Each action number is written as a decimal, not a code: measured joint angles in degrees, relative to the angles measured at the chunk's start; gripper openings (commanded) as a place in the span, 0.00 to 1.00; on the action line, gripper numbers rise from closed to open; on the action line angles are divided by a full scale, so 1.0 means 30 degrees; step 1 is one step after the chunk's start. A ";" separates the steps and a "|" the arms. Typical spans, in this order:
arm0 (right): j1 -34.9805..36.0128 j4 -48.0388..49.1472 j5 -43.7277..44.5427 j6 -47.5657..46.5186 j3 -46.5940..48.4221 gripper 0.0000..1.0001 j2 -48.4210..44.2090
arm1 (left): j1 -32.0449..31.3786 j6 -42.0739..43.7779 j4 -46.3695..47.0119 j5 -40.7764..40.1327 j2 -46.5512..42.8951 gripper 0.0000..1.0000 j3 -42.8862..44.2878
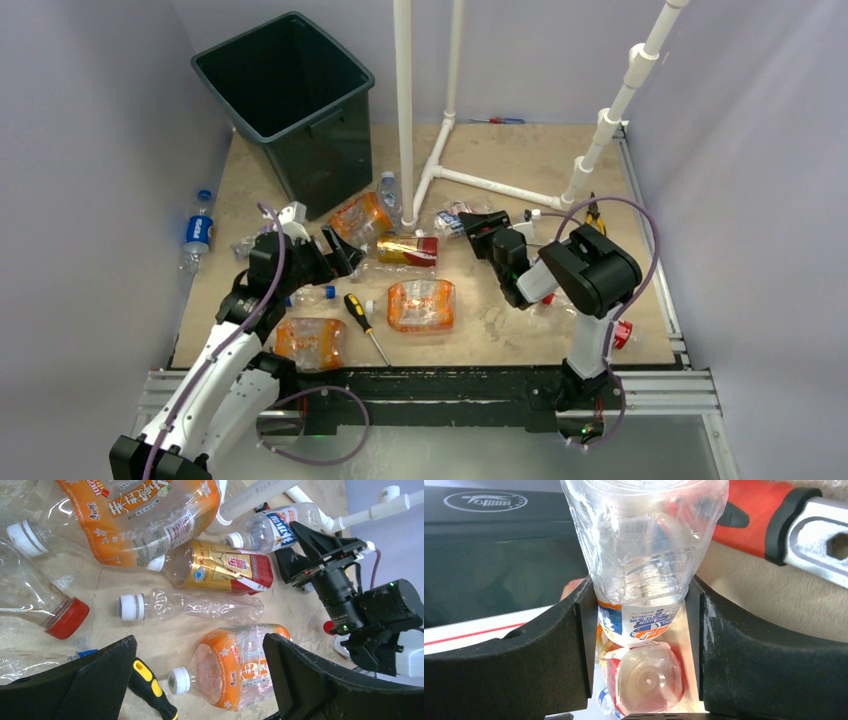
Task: Put the plastic bottles in the bin
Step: Pick up the plastic bottle at the center of the board, then place the plastic bottle in the trash bin.
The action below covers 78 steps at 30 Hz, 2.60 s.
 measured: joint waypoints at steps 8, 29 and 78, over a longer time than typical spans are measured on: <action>0.0000 0.0809 -0.0627 -0.1457 -0.2616 0.43 -0.4743 | 0.0000 -0.0109 0.0029 -0.0546 0.0102 0.97 0.0000; 0.2302 -0.1443 -0.5625 -0.7431 -0.6885 0.41 -2.1223 | -0.0444 -0.8626 1.8906 0.6200 0.2885 0.92 -0.5639; 0.3512 -0.6630 -0.6776 -1.0280 -0.4269 0.99 -2.4079 | -0.7883 -0.2200 1.3675 0.6251 0.2871 0.00 0.0189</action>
